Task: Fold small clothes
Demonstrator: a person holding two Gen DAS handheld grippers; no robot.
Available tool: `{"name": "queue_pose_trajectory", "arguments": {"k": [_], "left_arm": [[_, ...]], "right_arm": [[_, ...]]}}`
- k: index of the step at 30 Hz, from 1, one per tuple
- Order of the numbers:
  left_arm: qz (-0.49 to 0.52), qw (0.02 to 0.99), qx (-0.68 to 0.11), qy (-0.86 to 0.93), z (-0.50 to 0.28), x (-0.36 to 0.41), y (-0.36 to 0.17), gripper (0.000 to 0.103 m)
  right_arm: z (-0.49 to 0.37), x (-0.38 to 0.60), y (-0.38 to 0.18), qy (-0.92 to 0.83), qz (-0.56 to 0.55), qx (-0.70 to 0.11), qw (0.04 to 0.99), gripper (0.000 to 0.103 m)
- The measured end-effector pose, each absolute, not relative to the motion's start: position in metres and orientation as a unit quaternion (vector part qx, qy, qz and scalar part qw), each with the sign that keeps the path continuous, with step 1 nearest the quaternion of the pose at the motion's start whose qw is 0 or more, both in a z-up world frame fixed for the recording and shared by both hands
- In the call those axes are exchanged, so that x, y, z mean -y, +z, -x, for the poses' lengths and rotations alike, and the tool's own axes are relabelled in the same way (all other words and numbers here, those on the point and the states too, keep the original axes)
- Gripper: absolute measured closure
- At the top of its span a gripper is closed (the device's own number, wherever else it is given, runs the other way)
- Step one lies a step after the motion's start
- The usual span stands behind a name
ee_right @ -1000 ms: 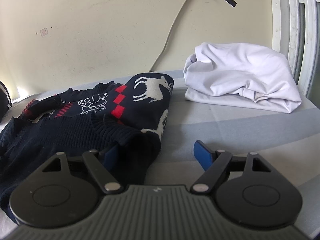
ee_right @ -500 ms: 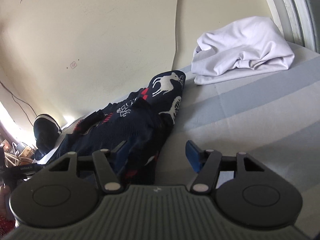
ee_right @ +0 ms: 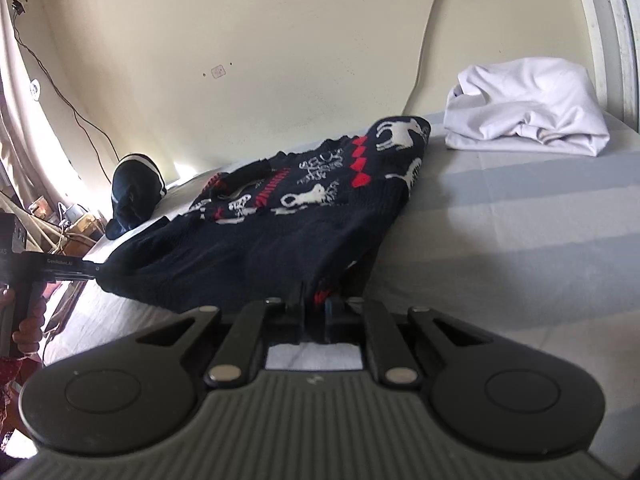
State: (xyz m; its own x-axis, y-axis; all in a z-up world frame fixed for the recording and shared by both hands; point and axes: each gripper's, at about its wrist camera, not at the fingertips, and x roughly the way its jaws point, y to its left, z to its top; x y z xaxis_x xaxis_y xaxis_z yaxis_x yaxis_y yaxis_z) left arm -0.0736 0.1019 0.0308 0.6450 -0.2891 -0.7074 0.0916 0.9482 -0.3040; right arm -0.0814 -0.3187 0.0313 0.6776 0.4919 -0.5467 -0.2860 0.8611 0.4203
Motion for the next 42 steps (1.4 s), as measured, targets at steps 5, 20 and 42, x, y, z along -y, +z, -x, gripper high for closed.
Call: {"name": "queue_pose_trajectory", "arguments": {"k": [5, 20, 42], "left_arm": [[0.082, 0.908, -0.402, -0.084, 0.079, -0.102, 0.033, 0.069], [-0.020, 0.939, -0.329, -0.101, -0.104, -0.039, 0.117, 0.013], [0.001, 0.921, -0.367, -0.128, -0.182, -0.015, 0.071, 0.093]], "right_arm": [[0.074, 0.326, 0.017, 0.178, -0.150, -0.363, 0.902, 0.072], [-0.084, 0.288, 0.097, 0.221, -0.073, -0.302, 0.924, 0.047], [-0.208, 0.221, 0.067, 0.261, -0.059, -0.366, 0.891, 0.093]]}}
